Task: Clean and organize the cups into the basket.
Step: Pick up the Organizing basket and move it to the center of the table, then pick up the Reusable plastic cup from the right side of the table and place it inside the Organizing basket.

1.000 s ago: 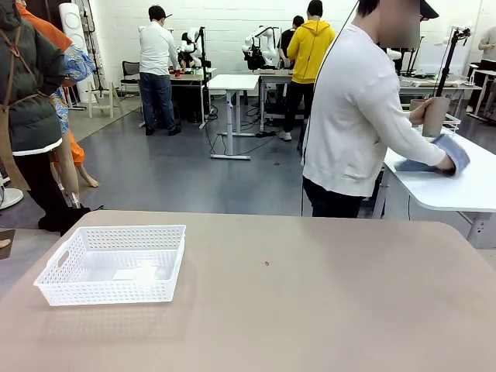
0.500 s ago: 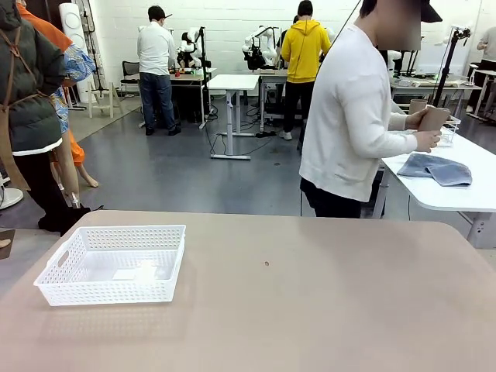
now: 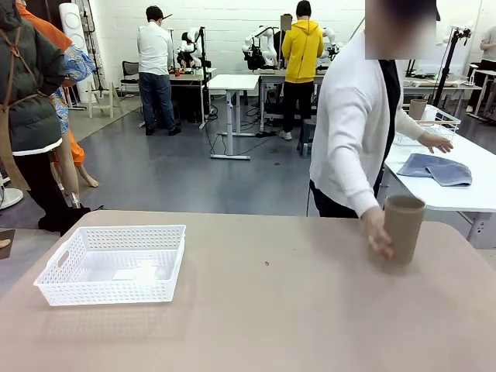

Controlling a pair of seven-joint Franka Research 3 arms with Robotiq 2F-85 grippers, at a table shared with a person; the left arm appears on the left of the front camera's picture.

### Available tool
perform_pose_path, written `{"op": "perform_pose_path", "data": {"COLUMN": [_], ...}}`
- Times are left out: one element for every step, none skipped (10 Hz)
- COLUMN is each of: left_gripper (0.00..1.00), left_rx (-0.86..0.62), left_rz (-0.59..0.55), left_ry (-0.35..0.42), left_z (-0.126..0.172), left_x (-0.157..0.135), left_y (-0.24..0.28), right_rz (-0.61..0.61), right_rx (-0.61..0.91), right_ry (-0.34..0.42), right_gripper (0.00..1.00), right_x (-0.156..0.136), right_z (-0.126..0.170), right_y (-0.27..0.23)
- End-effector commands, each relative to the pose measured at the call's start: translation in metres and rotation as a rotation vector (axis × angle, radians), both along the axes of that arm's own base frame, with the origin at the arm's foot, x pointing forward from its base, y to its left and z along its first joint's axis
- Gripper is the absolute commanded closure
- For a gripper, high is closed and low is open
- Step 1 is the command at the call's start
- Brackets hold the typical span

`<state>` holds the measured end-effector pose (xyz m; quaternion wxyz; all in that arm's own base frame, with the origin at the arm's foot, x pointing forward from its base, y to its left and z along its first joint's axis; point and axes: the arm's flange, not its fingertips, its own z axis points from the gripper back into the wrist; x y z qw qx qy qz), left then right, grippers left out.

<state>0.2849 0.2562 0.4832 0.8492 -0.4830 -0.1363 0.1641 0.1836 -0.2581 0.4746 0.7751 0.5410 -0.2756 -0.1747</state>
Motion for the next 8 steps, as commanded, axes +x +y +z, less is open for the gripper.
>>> {"op": "perform_pose_path", "data": {"left_gripper": [0.00,0.00,0.00,0.00,0.00,0.00,0.00,0.00], "left_rx": [-0.008,-0.008,-0.008,-0.008,-0.008,-0.008,-0.008,0.000], "left_rz": [-0.001,-0.001,-0.001,-0.001,-0.001,-0.001,-0.001,0.000], "left_ry": [-0.007,-0.007,-0.007,-0.007,-0.007,-0.007,-0.007,0.000], "left_z": [-0.0001,-0.0001,-0.0001,-0.0001,-0.0001,-0.0001,-0.0001,0.0000], "left_x": [-0.0013,-0.0013,-0.0013,-0.0013,-0.0013,-0.0013,-0.0013,0.0000], "left_y": [0.0008,0.0008,0.0008,0.0008,0.0008,0.0008,0.0008,0.0000], "right_rz": [0.010,0.010,0.010,0.010,0.010,0.010,0.000,0.121], "right_rx": [-0.011,-0.011,-0.011,-0.011,-0.011,-0.011,0.000,-0.041], "right_ry": [-0.010,-0.010,-0.010,-0.010,-0.010,-0.010,0.000,-0.093], "right_gripper": [0.00,0.00,0.00,0.00,0.00,0.00,0.00,0.00], "right_x": [-0.0003,-0.0003,-0.0003,-0.0003,-0.0003,-0.0003,0.0000,0.0014], "right_z": [0.0000,0.0000,0.0000,0.0000,0.0000,0.0000,0.0000,0.0001], "right_y": [-0.0025,-0.0025,-0.0025,-0.0025,-0.0025,-0.0025,0.0000,0.0013]}}
